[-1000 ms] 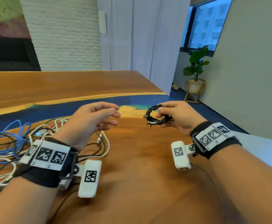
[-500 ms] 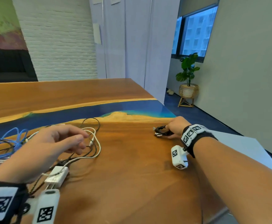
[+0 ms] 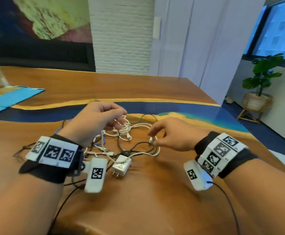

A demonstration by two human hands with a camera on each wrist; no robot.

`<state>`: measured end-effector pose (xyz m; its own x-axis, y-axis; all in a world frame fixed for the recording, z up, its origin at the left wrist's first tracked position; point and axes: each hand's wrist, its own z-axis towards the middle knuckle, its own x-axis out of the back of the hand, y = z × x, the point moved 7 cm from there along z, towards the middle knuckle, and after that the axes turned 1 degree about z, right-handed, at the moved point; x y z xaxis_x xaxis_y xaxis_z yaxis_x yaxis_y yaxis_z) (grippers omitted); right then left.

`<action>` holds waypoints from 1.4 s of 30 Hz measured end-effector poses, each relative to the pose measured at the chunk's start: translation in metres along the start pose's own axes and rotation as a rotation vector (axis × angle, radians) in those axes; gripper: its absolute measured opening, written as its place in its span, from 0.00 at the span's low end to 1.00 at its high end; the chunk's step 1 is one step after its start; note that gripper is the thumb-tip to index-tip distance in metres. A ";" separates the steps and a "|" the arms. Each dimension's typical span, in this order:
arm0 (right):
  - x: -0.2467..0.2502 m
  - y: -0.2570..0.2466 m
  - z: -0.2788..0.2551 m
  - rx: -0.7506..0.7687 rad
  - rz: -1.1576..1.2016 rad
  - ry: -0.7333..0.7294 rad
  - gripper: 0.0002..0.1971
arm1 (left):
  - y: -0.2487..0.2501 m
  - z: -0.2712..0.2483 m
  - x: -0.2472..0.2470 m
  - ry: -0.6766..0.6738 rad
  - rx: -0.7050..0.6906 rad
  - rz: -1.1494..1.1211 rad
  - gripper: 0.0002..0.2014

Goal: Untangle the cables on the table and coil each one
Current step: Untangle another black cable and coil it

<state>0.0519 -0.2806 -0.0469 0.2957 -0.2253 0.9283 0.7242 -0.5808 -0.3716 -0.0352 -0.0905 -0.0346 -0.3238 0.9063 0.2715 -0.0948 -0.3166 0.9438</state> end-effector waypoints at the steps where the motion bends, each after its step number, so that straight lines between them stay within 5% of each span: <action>1: -0.014 -0.012 0.009 0.035 -0.062 -0.094 0.17 | -0.002 0.002 -0.001 -0.012 0.006 0.014 0.09; 4: -0.036 -0.024 0.028 0.031 -0.280 -0.265 0.13 | -0.011 0.008 -0.010 -0.083 0.032 0.080 0.09; 7: -0.021 -0.024 0.037 0.005 -0.281 -0.183 0.05 | -0.021 0.014 -0.018 -0.155 0.043 0.159 0.07; 12: 0.033 -0.014 0.029 0.053 0.416 0.120 0.02 | -0.027 0.023 -0.034 -0.265 0.050 0.270 0.10; 15: 0.051 0.005 0.021 0.136 0.821 0.395 0.06 | -0.015 0.027 -0.046 -0.351 0.030 0.247 0.22; 22: 0.033 0.063 0.001 0.135 1.466 0.787 0.08 | 0.017 0.060 -0.056 -0.229 -0.032 0.261 0.28; 26: 0.007 0.083 -0.001 0.064 1.462 0.774 0.09 | 0.033 0.076 -0.078 -0.163 -0.157 0.207 0.23; 30: -0.004 0.089 0.002 0.007 1.149 0.671 0.14 | 0.043 0.080 -0.093 -0.009 -0.287 0.214 0.22; 33: -0.001 0.098 0.000 -0.050 1.011 0.730 0.06 | 0.029 0.079 -0.100 -0.100 -0.215 0.224 0.20; 36: 0.003 0.103 -0.005 -0.039 1.141 0.840 0.05 | 0.019 0.069 -0.101 -0.233 -0.120 0.103 0.20; 40: 0.006 0.089 -0.008 0.131 1.469 0.829 0.10 | 0.009 0.071 -0.090 -0.133 -0.117 0.099 0.07; 42: 0.010 0.082 -0.009 0.245 1.590 0.792 0.13 | -0.002 0.072 -0.097 -0.186 -0.080 0.117 0.12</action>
<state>0.1087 -0.3372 -0.0681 0.4451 -0.7220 -0.5296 0.1599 0.6461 -0.7464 0.0641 -0.1575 -0.0491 -0.1583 0.8958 0.4154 -0.1432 -0.4371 0.8880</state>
